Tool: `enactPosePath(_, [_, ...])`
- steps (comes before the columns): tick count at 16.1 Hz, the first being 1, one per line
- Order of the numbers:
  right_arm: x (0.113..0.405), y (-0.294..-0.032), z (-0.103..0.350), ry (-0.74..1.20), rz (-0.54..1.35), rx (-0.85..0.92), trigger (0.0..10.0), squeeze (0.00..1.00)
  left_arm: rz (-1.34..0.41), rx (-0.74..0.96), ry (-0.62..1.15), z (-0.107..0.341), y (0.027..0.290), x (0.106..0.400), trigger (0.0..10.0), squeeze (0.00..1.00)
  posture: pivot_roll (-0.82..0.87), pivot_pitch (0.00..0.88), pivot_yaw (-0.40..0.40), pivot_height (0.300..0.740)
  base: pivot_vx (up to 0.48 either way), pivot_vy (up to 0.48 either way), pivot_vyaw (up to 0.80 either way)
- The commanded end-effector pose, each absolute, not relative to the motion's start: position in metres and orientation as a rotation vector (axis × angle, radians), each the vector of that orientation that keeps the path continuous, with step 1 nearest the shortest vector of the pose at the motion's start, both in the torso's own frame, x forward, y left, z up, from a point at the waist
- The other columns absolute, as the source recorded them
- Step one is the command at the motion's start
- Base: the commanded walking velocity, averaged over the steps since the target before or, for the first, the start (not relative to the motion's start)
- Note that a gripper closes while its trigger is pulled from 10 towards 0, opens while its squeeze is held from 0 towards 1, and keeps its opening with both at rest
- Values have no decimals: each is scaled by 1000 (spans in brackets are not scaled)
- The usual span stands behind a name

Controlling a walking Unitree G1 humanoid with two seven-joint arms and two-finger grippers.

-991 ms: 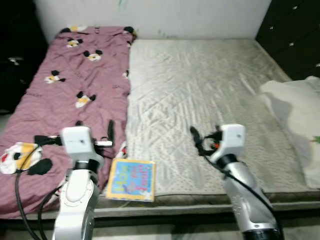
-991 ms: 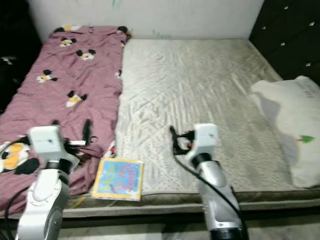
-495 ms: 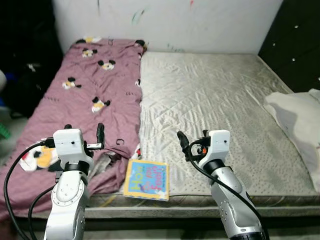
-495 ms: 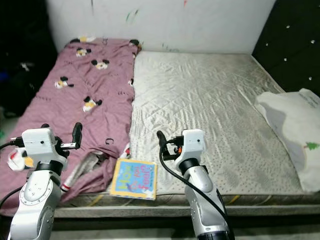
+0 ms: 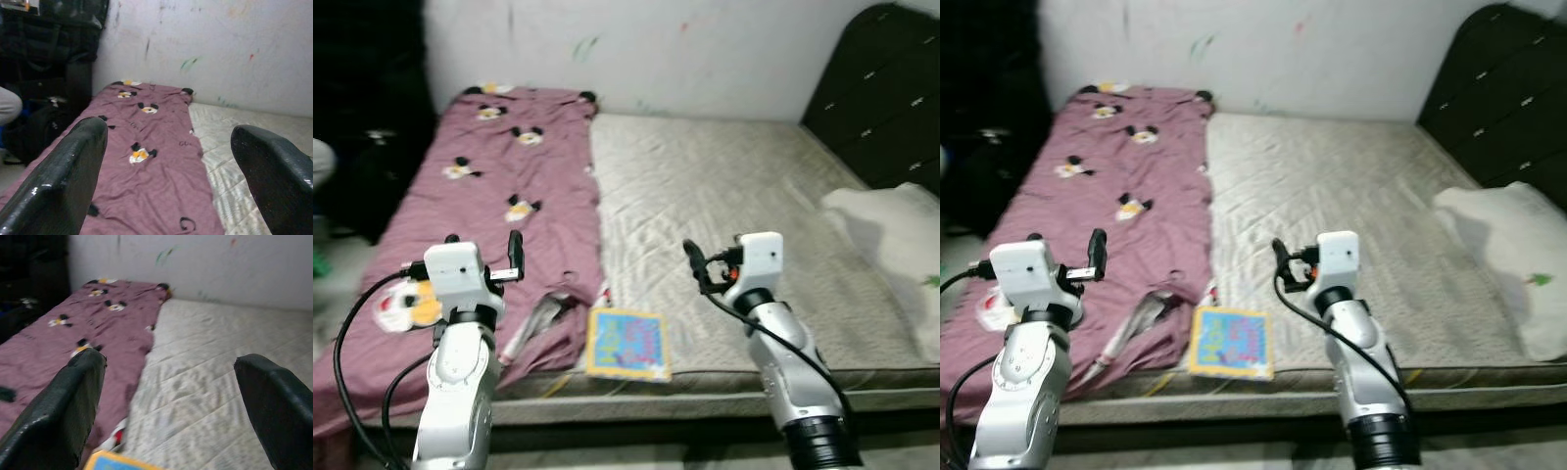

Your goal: Clean up the room

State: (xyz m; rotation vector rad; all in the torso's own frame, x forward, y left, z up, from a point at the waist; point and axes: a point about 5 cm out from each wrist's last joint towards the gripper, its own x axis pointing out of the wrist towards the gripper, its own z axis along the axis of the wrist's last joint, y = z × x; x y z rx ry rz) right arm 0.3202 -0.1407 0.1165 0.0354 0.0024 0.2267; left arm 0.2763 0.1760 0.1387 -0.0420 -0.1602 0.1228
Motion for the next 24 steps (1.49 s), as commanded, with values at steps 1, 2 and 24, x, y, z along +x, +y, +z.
enactPosePath(1, [318, -140, 110, 15, 214, 34, 10000, 0, 100, -27, -190, 147, 172, 276, 10000, 0, 29, 64, -35, 740, 0, 0, 0])
enactPosePath(2, [316, -135, 108, 20, 212, 42, 10000, 0, 96, -26, -203, 152, 174, 278, 10000, 0, 25, 74, -29, 740, 0, 0, 0])
enactPosePath(24, [318, -139, 108, 25, 182, 36, 10000, 0, 38, -28, -187, 146, 160, 277, 10000, 0, 0, 82, -27, 740, 259, 0, -63])
